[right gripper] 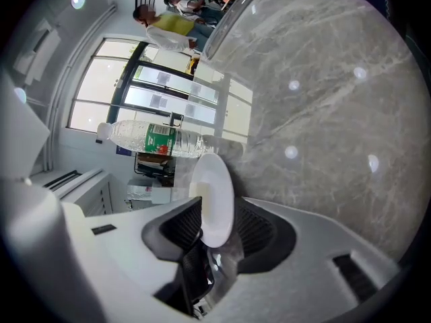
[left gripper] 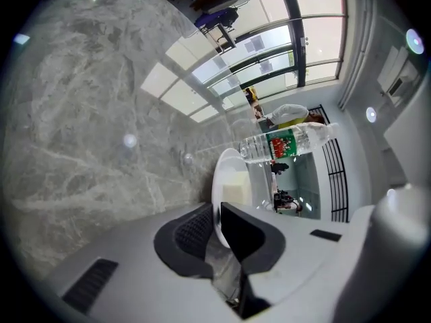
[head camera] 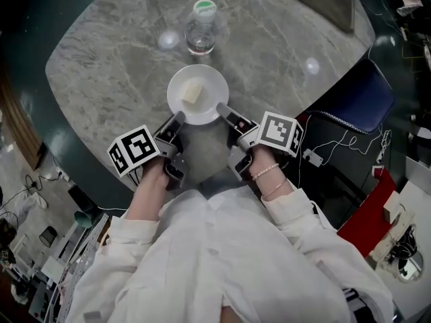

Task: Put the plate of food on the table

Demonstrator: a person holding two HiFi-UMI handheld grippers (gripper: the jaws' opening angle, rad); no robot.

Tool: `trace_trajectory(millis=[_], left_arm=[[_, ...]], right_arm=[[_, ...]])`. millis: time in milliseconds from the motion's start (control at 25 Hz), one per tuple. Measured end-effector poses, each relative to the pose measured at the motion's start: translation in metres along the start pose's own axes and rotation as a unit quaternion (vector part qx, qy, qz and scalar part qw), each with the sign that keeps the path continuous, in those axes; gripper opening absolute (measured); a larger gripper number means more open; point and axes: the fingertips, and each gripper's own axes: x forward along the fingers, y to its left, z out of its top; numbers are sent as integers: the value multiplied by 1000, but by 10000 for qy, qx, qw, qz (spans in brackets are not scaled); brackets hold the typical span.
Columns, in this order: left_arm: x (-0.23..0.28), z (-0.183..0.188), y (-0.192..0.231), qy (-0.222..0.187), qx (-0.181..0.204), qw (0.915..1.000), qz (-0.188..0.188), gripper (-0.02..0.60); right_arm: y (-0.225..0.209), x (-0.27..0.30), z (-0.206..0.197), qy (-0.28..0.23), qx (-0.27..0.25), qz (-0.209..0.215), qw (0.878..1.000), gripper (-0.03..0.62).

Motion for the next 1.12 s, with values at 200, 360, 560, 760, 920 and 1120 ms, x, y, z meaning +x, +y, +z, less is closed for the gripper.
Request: trace_trajectory(millis=[200,360,560,760,920,1120], left_arm=[[3,-1,3,27,150,9998,161,28],[-1,1,4,7,226,9995,213,29],[-6,0,3,13,284,9994,193,29],[-9,2,2,-77,284,9994,196,29],[-11,1,7,-55,297,9993,228,29],[-17,-6,10,-72,331,9990,280,29]], right_arm=[[-3,-1,0,-6,31,-13,10000,121],[-4,-2,0,-29,-49,-57,10000,121],[-3,-6,-1,-79,-99,-73,9999,121],[-2,-11,2,-210,-184,-97,9996,121],[0,-16,0,-312,-189,-56,9993,121],[1,-27,-11,-373,-140,-5,9992,121]])
